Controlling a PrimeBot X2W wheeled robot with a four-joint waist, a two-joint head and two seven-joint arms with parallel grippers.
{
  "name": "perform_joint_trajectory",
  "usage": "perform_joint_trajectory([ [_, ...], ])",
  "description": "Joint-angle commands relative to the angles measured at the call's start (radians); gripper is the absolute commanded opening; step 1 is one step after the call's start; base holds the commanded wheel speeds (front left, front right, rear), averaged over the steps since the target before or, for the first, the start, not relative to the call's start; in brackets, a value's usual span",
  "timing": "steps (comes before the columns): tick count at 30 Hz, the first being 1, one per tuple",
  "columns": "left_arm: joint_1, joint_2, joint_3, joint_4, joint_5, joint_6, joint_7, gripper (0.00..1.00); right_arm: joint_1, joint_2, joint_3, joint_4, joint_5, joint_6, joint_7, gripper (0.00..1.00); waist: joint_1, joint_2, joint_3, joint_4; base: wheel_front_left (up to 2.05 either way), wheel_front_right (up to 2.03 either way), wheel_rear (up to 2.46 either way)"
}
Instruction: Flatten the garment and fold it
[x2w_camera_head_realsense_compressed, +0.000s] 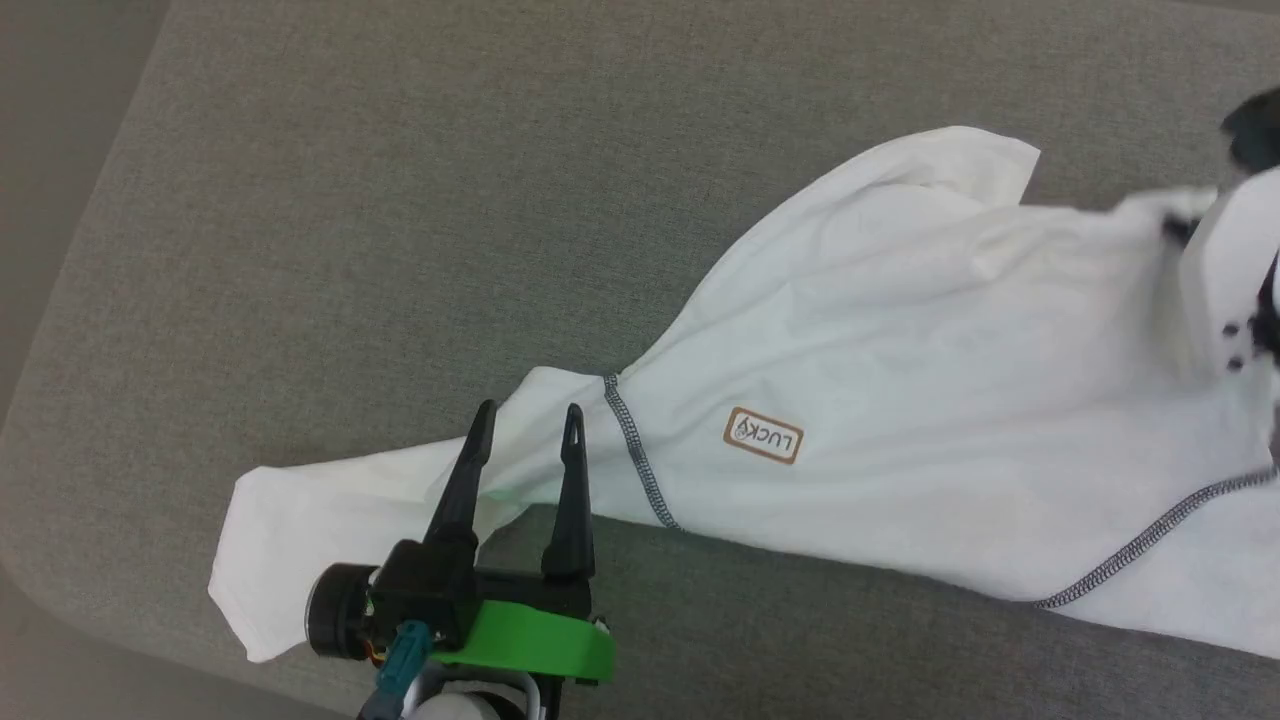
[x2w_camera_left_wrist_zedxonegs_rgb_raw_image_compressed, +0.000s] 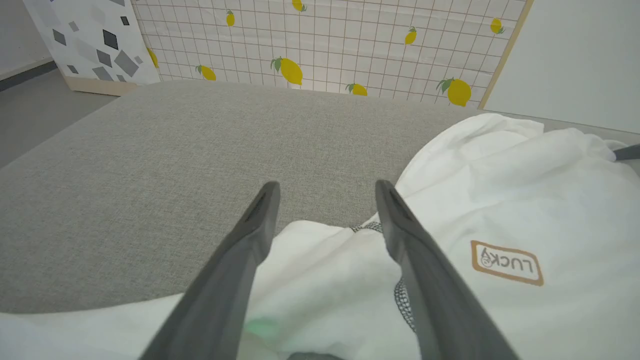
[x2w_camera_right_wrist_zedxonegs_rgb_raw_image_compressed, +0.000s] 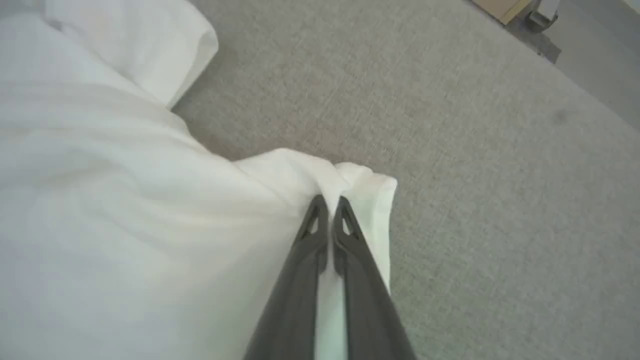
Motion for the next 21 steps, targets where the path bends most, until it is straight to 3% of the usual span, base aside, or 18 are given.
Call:
perform_joint_trajectory([
  [1,-0.015,-0.006,-0.003,-0.004,0.004,0.001,-0.008,1.0,-0.125,-0.03,-0.002,-0.022,-0.043,-0.002,-0.107,0.0,-0.0001,0.0,0.007,0.014,0.0,0.0,0.0],
  [10,-0.041,-0.009,-0.049,0.0,-0.014,-0.009,-0.008,1.0,-0.391,-0.121,0.084,-0.002,-0.153,-0.002,-0.324,0.0,-0.0001,0.0,0.077,0.085,0.0,0.0,0.0],
  [11,-0.046,-0.009,-0.056,0.003,-0.019,-0.01,-0.008,1.0,-0.407,-0.123,0.093,0.02,-0.16,-0.002,-0.334,0.04,-0.0001,0.0,0.086,0.096,0.0,0.0,0.0],
  [12,-0.05,-0.01,-0.063,0.004,-0.025,-0.008,-0.008,1.0,-0.417,-0.124,0.1,0.038,-0.169,-0.002,-0.344,0.18,-0.0001,0.0,0.091,0.102,0.0,0.0,0.0],
  [13,-0.056,-0.01,-0.072,0.005,-0.032,-0.006,-0.008,1.0,-0.425,-0.122,0.106,0.061,-0.182,-0.002,-0.353,0.4,-0.0001,0.0,0.099,0.11,0.0,0.0,0.0],
  [14,-0.061,-0.01,-0.078,0.006,-0.038,-0.003,-0.008,1.0,-0.427,-0.117,0.108,0.081,-0.189,-0.002,-0.359,0.5,-0.0001,0.0,0.103,0.114,0.0,0.0,0.0],
  [15,-0.067,-0.01,-0.087,0.008,-0.044,0.001,-0.008,1.0,-0.428,-0.11,0.107,0.106,-0.198,-0.002,-0.361,0.98,-0.0001,0.0,0.108,0.118,0.0,0.0,0.0],
  [21,-0.101,-0.01,-0.11,0.022,-0.06,0.017,-0.008,1.0,-0.411,-0.077,0.117,0.184,-0.204,-0.002,-0.396,1.0,-0.0001,0.0,0.107,0.105,0.0,0.0,0.0],
])
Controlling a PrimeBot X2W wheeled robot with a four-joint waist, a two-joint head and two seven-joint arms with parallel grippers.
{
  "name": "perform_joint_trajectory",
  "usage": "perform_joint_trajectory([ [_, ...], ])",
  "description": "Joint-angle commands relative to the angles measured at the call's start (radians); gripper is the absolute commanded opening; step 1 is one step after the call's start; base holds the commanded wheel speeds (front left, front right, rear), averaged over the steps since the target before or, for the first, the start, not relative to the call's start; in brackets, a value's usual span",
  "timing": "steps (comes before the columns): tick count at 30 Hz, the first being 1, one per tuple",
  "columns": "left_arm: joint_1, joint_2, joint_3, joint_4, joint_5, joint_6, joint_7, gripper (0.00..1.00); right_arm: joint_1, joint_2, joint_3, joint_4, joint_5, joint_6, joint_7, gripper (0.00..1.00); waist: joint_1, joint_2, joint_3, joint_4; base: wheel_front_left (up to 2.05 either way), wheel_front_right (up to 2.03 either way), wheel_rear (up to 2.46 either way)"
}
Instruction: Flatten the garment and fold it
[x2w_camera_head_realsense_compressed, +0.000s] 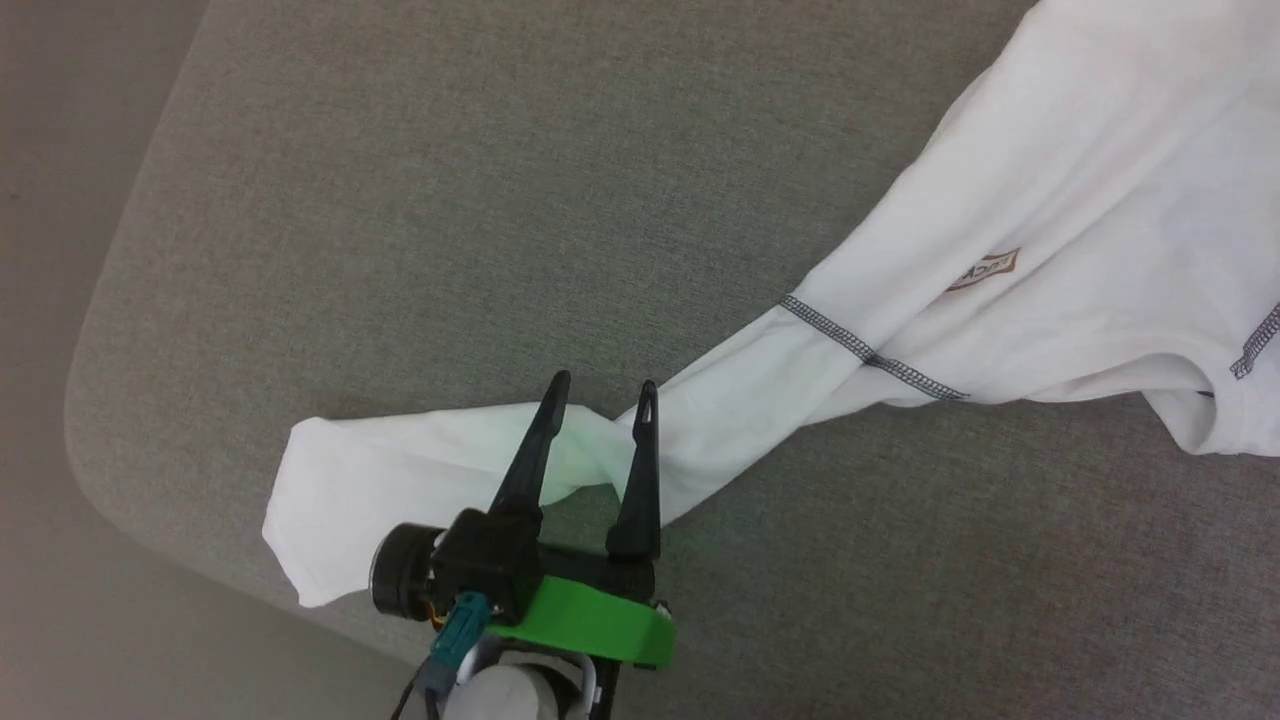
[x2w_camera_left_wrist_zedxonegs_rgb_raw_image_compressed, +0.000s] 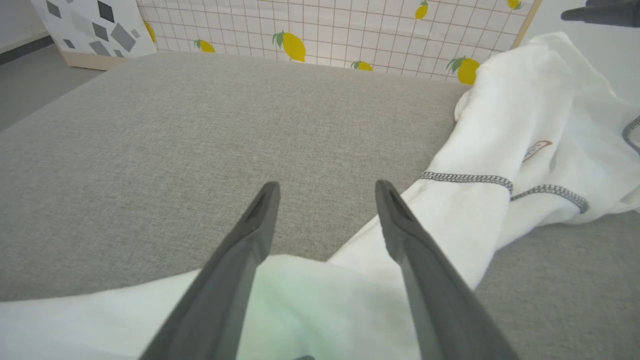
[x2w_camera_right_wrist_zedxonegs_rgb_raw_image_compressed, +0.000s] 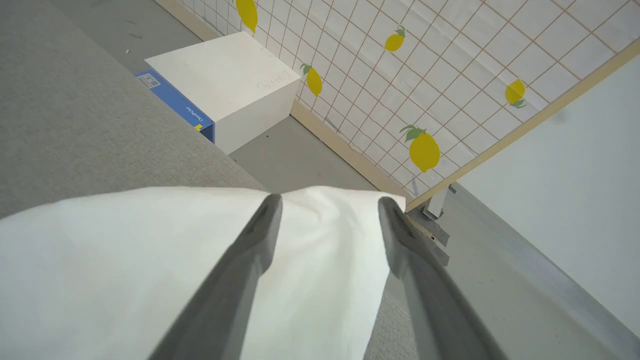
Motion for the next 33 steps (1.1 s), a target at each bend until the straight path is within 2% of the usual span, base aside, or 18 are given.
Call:
perform_joint_trajectory([
  [1,-0.025,-0.005,-0.001,0.005,-0.005,0.005,-0.008,1.0,0.005,0.005,0.001,0.004,0.006,-0.002,-0.019,1.0,-0.0001,0.0,-0.009,-0.015,0.0,0.0,0.0],
  [5,-0.033,-0.005,0.016,0.018,0.012,0.004,-0.008,1.0,0.029,0.025,-0.037,-0.001,0.039,-0.002,-0.069,1.0,-0.0001,0.0,-0.049,-0.053,0.0,0.0,0.0],
  [9,-0.017,-0.002,0.048,0.028,0.03,-0.006,-0.008,1.0,0.116,0.046,-0.107,-0.047,0.09,-0.002,-0.124,1.0,-0.0001,0.0,-0.113,-0.097,0.0,0.0,0.0],
  [13,0.017,0.019,0.081,0.029,0.04,-0.014,-0.008,1.0,0.284,0.073,-0.211,-0.144,0.117,-0.002,-0.18,1.0,-0.0001,0.0,-0.183,-0.145,0.0,0.0,0.0],
  [17,0.057,0.048,0.109,0.026,0.041,-0.018,-0.008,1.0,0.504,0.135,-0.341,-0.281,0.106,-0.002,-0.23,1.0,-0.0001,0.0,-0.241,-0.194,0.0,0.0,0.0],
  [21,0.099,0.073,0.124,0.018,0.037,-0.02,-0.008,1.0,0.75,0.256,-0.491,-0.457,0.057,-0.002,-0.275,1.0,-0.0001,0.0,-0.281,-0.238,0.0,0.0,0.0],
  [26,0.138,0.092,0.124,0.019,0.032,-0.019,0.0,1.0,1.062,0.527,-0.635,-0.663,-0.042,-0.002,-0.326,1.0,-0.0001,0.0,-0.318,-0.282,0.0,0.0,0.0],
  [27,0.141,0.094,0.124,0.018,0.031,-0.018,0.003,1.0,1.102,0.56,-0.648,-0.686,-0.055,-0.002,-0.334,1.0,-0.0001,0.0,-0.322,-0.289,0.0,0.0,0.0],
  [29,0.148,0.101,0.126,0.012,0.031,-0.015,0.012,1.0,1.171,0.598,-0.656,-0.723,-0.057,-0.002,-0.339,1.0,-0.0001,0.0,-0.332,-0.307,0.0,0.0,0.0],
  [33,0.149,0.148,0.116,0.002,0.059,-0.021,0.068,1.0,1.23,0.61,-0.641,-0.751,-0.009,-0.002,-0.341,1.0,-0.0001,0.0,-0.342,-0.336,0.0,0.0,0.0],
])
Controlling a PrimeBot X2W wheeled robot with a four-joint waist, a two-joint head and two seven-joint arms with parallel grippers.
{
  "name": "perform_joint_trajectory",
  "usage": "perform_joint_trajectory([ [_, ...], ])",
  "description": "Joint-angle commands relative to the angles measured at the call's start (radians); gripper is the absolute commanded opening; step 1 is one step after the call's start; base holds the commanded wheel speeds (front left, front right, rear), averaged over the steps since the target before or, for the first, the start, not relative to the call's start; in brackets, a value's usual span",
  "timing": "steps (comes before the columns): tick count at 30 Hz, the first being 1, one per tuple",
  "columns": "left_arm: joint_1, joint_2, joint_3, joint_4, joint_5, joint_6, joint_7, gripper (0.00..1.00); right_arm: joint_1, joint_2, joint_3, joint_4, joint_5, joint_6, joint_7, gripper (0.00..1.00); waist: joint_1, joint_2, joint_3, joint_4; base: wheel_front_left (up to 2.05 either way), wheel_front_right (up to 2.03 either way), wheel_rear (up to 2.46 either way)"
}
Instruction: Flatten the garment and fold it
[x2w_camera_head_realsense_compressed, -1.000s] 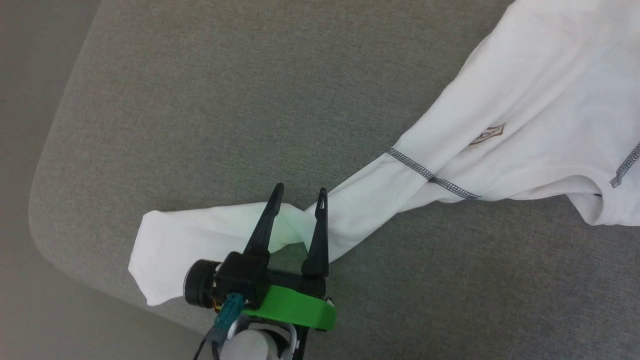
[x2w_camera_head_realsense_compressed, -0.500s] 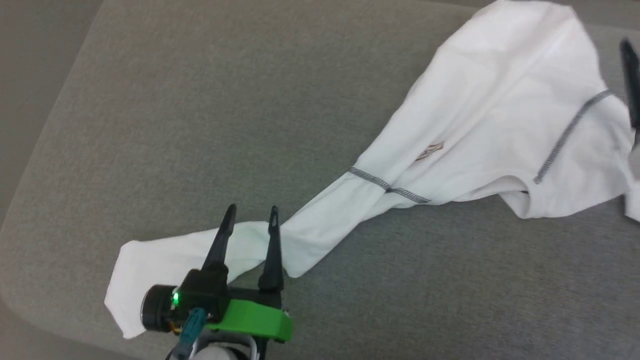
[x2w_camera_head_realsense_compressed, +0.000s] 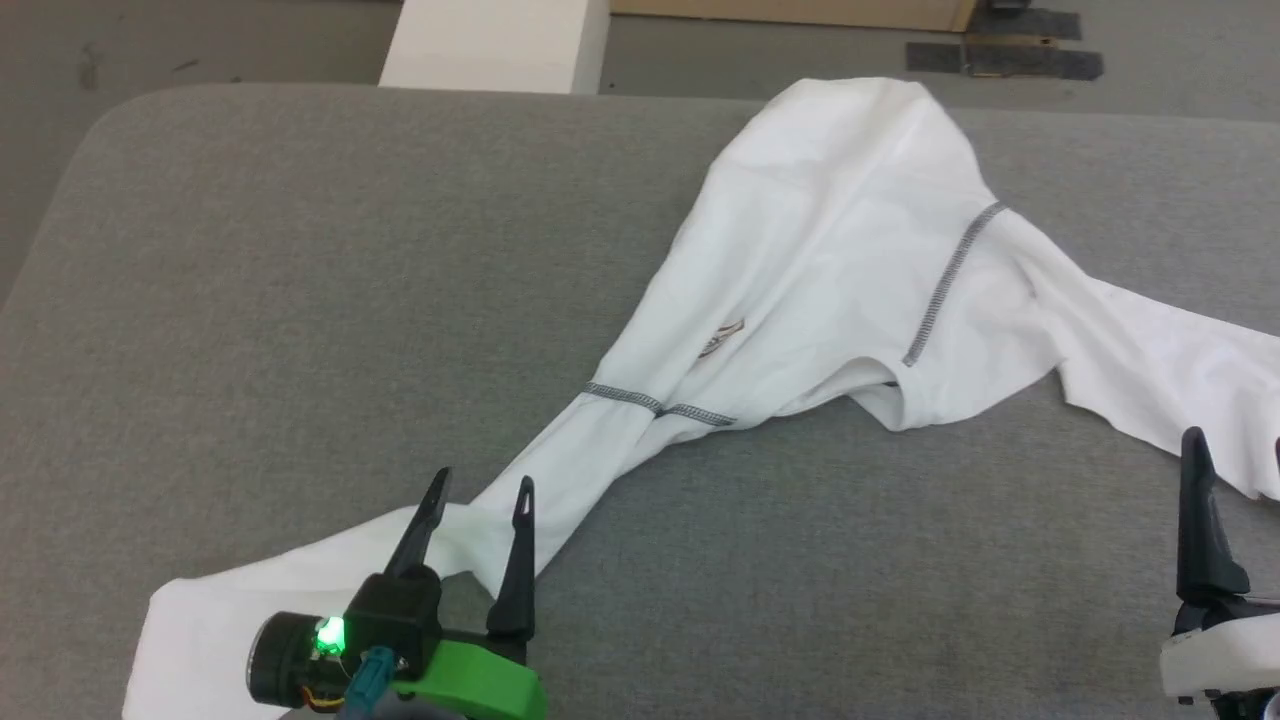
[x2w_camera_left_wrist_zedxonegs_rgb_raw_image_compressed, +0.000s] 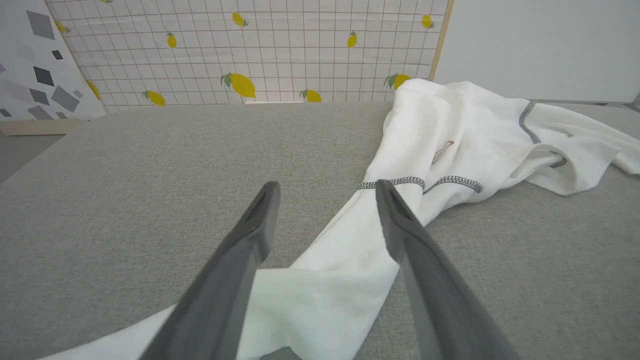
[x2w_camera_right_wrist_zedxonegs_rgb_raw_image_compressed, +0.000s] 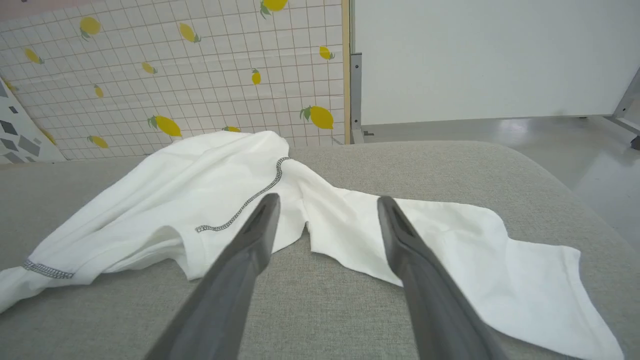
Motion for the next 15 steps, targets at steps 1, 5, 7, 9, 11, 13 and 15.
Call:
perform_joint_trajectory([
  [1,0.002,0.022,0.0,-0.008,0.014,-0.005,0.023,1.0,0.006,-0.001,0.005,-0.008,0.018,-0.002,-0.006,1.0,0.0001,0.0,-0.034,-0.043,0.0,0.0,0.0],
  [5,-0.004,0.088,-0.019,-0.023,0.018,-0.05,0.153,1.0,0.004,0.0,0.005,-0.026,0.025,-0.002,-0.006,1.0,0.0001,0.0,-0.033,-0.045,0.0,0.0,0.0],
  [7,-0.017,0.128,-0.036,-0.013,0.018,-0.086,0.248,1.0,0.001,0.0,0.003,-0.034,0.024,-0.002,-0.004,1.0,0.0001,0.0,-0.028,-0.04,0.0,0.0,0.0],
  [9,-0.045,0.173,-0.054,0.001,0.04,-0.117,0.333,1.0,-0.001,0.0,0.007,-0.039,0.024,-0.002,-0.001,1.0,0.0001,0.0,-0.019,-0.036,0.0,0.0,0.0],
  [11,-0.081,0.211,-0.075,0.02,0.069,-0.146,0.408,1.0,-0.005,0.0,0.015,-0.042,0.026,-0.002,0.002,1.0,0.0001,0.0,-0.008,-0.033,0.0,0.0,0.0],
  [13,-0.113,0.221,-0.084,0.045,0.075,-0.16,0.462,1.0,-0.009,0.0,0.021,-0.044,0.029,-0.002,0.005,1.0,0.0001,0.0,0.002,-0.032,0.0,0.0,0.0],
  [15,-0.141,0.219,-0.087,0.071,0.066,-0.176,0.486,1.0,-0.014,0.0,0.031,-0.045,0.032,-0.002,0.008,1.0,0.0001,0.0,0.01,-0.033,0.0,0.0,0.0],
])
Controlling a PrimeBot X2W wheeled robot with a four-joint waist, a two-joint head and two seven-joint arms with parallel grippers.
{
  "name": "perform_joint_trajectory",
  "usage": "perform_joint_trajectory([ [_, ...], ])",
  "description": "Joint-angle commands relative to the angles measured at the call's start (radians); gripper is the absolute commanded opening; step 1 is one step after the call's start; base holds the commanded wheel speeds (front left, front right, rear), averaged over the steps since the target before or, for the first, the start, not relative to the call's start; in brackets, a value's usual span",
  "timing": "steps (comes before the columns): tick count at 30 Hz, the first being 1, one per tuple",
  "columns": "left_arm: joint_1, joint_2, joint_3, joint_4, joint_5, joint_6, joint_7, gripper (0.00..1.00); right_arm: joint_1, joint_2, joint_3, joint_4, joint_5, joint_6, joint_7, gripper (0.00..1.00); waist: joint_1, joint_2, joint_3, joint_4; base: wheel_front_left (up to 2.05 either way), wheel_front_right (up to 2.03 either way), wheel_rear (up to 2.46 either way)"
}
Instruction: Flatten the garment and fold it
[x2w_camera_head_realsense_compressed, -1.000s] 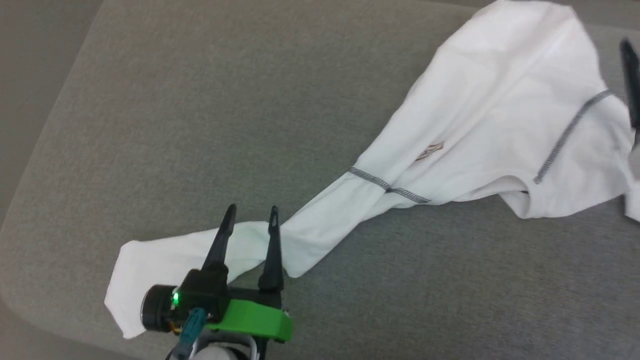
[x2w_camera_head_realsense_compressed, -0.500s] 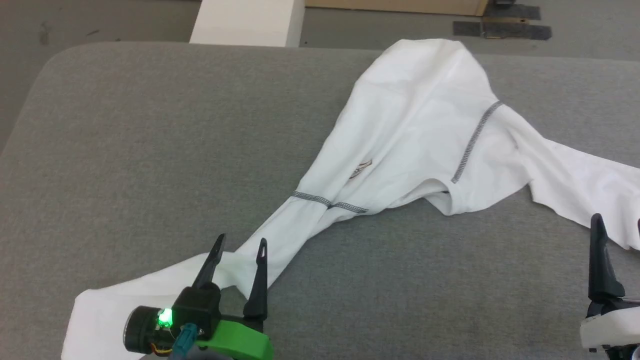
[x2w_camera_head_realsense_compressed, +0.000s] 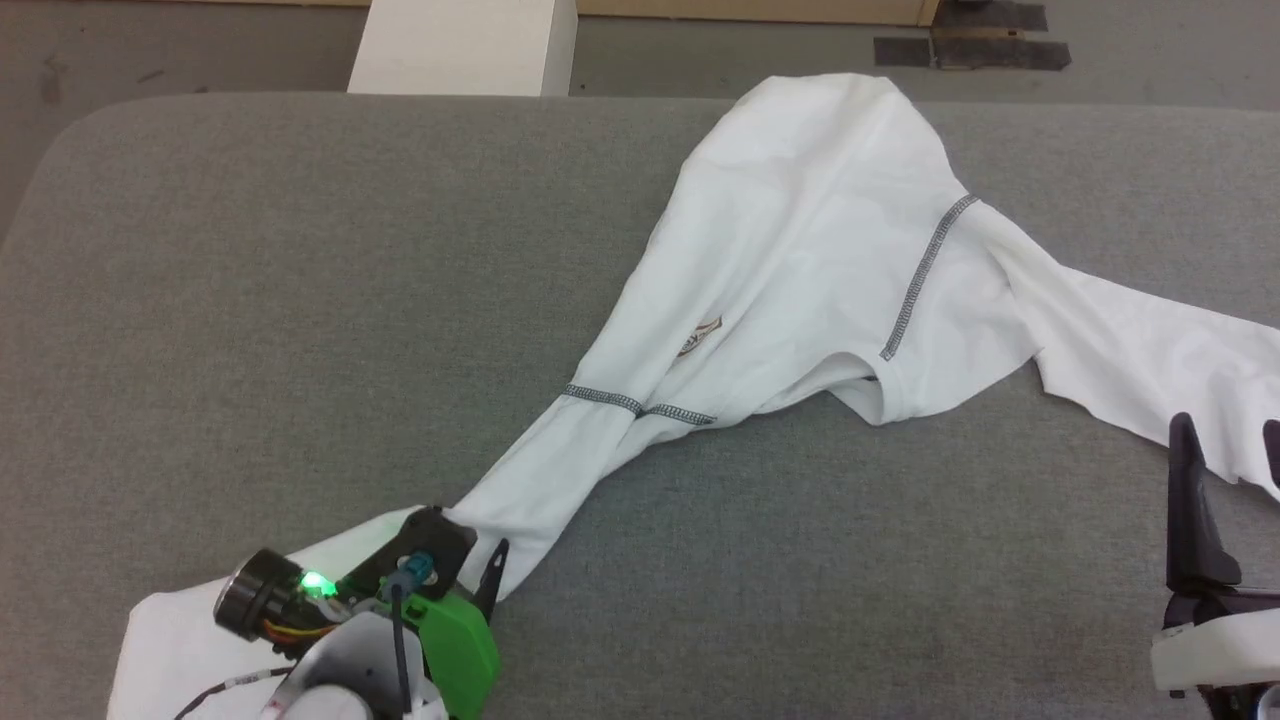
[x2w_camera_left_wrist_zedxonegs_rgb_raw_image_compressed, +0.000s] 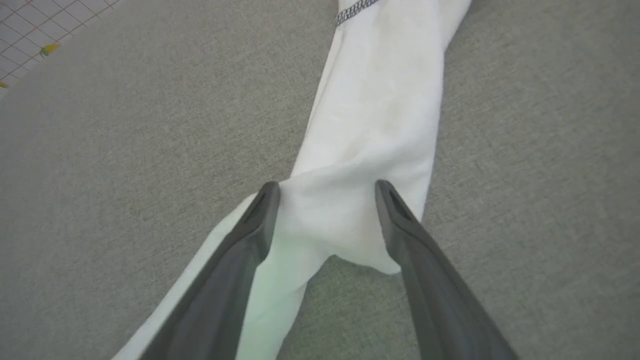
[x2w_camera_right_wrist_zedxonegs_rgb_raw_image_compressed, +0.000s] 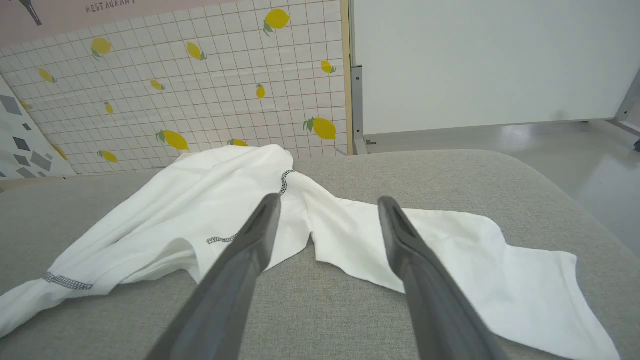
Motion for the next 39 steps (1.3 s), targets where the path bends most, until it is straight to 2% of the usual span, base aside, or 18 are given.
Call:
perform_joint_trajectory([
  [1,-0.025,-0.001,-0.001,0.025,-0.005,-0.011,0.006,1.0,-0.017,0.0,0.007,-0.005,0.01,-0.002,0.002,1.0,0.0001,0.0,0.011,-0.001,0.0,0.0,0.0],
  [2,-0.032,-0.001,-0.005,0.045,-0.011,-0.02,0.015,1.0,-0.019,0.0,0.01,-0.004,0.011,-0.002,0.003,1.0,0.0001,0.0,0.013,-0.003,0.0,0.0,0.0],
  [3,-0.039,-0.006,-0.006,0.068,-0.024,-0.029,0.023,0.8,-0.021,0.0,0.014,-0.003,0.012,-0.002,0.004,1.0,0.0001,0.0,0.014,-0.005,0.0,0.0,0.0],
  [4,-0.043,-0.01,-0.007,0.085,-0.032,-0.035,0.027,0.41,-0.023,0.0,0.016,-0.002,0.013,-0.002,0.005,1.0,0.0001,0.0,0.015,-0.008,0.0,0.0,0.0],
  [5,-0.045,-0.012,-0.011,0.105,-0.04,-0.043,0.032,0.26,-0.025,0.0,0.02,-0.001,0.014,-0.002,0.006,1.0,0.0001,0.0,0.015,-0.011,0.0,0.0,0.0],
  [6,-0.046,-0.015,-0.014,0.116,-0.049,-0.05,0.035,0.0,-0.026,0.0,0.022,0.001,0.014,-0.002,0.006,1.0,0.0001,0.0,0.015,-0.014,0.0,0.0,0.0],
  [10,-0.048,-0.041,0.007,0.106,-0.083,-0.039,-0.006,0.0,-0.03,0.0,0.024,0.008,0.019,-0.002,0.006,1.0,0.0001,0.0,0.011,-0.02,0.0,0.0,0.0],
  [13,-0.049,-0.053,0.057,0.03,-0.13,-0.014,-0.026,0.0,-0.027,0.0,0.022,0.005,0.023,-0.002,0.009,1.0,0.0001,0.0,0.009,-0.021,0.0,0.0,0.0],
  [18,-0.071,-0.011,0.148,-0.131,-0.153,0.031,-0.005,0.0,-0.028,0.0,0.019,-0.004,0.032,-0.002,0.014,1.0,0.0001,0.0,0.031,-0.024,0.0,0.0,0.0],
  [20,-0.094,0.016,0.189,-0.154,-0.126,0.067,-0.004,0.0,-0.033,0.0,0.023,-0.006,0.036,-0.002,0.016,1.0,0.0001,0.0,0.049,-0.027,0.0,0.0,0.0],
  [21,-0.117,0.01,0.24,-0.153,-0.114,0.124,-0.019,0.0,-0.041,0.0,0.03,-0.008,0.04,-0.002,0.018,1.0,0.0001,0.0,0.07,-0.034,0.0,0.0,0.0],
  [24,-0.153,0.003,0.295,-0.116,-0.071,0.211,-0.05,0.0,-0.057,0.0,0.036,-0.009,0.041,-0.002,0.02,1.0,0.0001,0.0,0.104,-0.048,0.0,0.0,0.0],
  [27,-0.18,-0.02,0.303,-0.05,-0.075,0.237,-0.055,0.0,-0.071,0.0,0.037,-0.007,0.037,-0.002,0.023,1.0,0.0001,0.0,0.131,-0.059,0.0,0.0,0.0],
  [28,-0.188,-0.03,0.304,-0.03,-0.083,0.239,-0.057,0.03,-0.074,0.0,0.036,-0.006,0.036,-0.002,0.024,1.0,0.0001,0.0,0.138,-0.062,0.0,0.0,0.0],
  [30,-0.221,-0.065,0.305,0.068,-0.115,0.234,-0.094,0.39,-0.085,0.0,0.035,0.001,0.033,-0.002,0.024,1.0,0.0001,0.0,0.153,-0.064,0.0,0.0,0.0],
  [32,-0.238,-0.084,0.307,0.112,-0.131,0.228,-0.132,1.0,-0.088,0.0,0.038,0.006,0.031,-0.002,0.025,1.0,0.0001,0.0,0.154,-0.063,0.0,0.0,0.0],
  [36,-0.264,-0.118,0.324,0.145,-0.162,0.216,-0.238,1.0,-0.096,0.0,0.048,0.014,0.031,-0.002,0.027,1.0,0.0001,0.0,0.135,-0.06,0.0,0.0,0.0],
  [39,-0.26,-0.122,0.341,0.1,-0.157,0.223,-0.338,1.0,-0.095,0.0,0.05,0.022,0.026,-0.002,0.025,1.0,0.0001,0.0,0.104,-0.056,0.0,0.0,0.0],
])
